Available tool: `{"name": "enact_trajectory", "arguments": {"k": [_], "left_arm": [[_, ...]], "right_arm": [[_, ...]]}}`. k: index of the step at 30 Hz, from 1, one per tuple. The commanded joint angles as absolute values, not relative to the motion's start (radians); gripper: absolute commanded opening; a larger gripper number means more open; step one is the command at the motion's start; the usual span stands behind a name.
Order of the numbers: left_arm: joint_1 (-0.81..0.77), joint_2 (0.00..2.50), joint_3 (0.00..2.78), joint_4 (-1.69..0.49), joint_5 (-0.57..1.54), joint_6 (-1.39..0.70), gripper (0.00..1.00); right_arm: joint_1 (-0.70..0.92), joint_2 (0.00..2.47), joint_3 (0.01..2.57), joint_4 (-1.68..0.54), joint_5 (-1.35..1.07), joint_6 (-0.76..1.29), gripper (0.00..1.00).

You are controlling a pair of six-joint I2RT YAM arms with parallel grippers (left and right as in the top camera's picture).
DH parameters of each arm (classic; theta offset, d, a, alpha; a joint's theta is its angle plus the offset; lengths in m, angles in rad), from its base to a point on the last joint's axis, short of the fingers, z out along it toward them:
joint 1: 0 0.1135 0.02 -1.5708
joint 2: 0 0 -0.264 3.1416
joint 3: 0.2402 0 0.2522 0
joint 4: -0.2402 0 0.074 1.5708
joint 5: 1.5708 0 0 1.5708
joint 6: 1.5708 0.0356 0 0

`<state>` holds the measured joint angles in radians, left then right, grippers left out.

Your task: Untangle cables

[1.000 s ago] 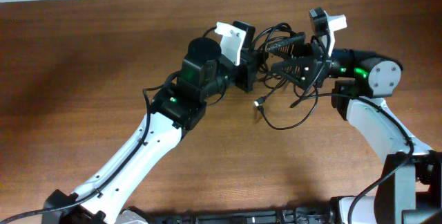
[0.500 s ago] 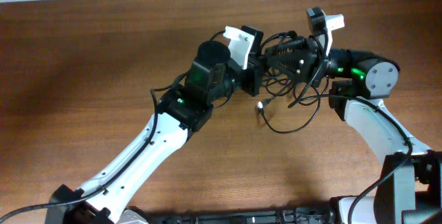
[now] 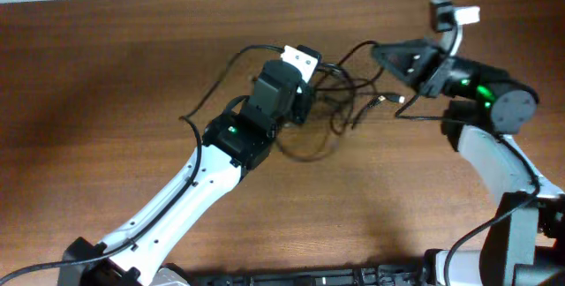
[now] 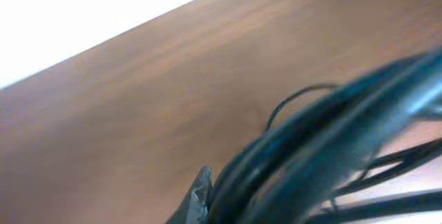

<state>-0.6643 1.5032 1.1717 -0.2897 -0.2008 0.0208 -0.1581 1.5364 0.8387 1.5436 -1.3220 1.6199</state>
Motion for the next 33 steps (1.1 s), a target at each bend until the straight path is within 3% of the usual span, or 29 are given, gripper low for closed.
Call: {"name": "enact_trajectory", "arguments": {"k": [1, 4, 10, 14, 18, 27, 33], "left_arm": [[-0.651, 1.506, 1.167, -0.324, -0.578, 0.268, 0.00], [-0.597, 1.506, 1.167, -0.324, -0.713, 0.286, 0.00], [-0.583, 1.499, 1.168, -0.291, -0.545, 0.272, 0.00], [-0.587, 1.464, 1.168, -0.195, -0.213, 0.157, 0.00], [-0.587, 1.444, 1.168, -0.077, 0.007, -0.004, 0.00], [-0.587, 1.444, 1.168, 0.003, 0.136, -0.242, 0.00], [-0.587, 1.444, 1.168, 0.052, 0.282, -0.277, 0.00]], "right_arm": [[-0.268, 1.514, 0.861, 1.576, -1.205, 1.749, 0.04], [-0.373, 1.514, 0.861, 1.576, -1.218, 1.818, 0.04], [-0.399, 1.514, 0.861, 1.575, -1.325, 1.815, 0.07], [-0.390, 1.514, 0.860, 1.562, -1.403, 1.811, 0.55], [-0.340, 1.520, 0.860, 1.420, -1.426, 1.736, 0.68], [-0.168, 1.529, 0.860, 1.088, -1.313, 1.521, 0.75], [-0.157, 1.534, 0.860, 1.076, -1.243, 1.514, 0.75]]}}
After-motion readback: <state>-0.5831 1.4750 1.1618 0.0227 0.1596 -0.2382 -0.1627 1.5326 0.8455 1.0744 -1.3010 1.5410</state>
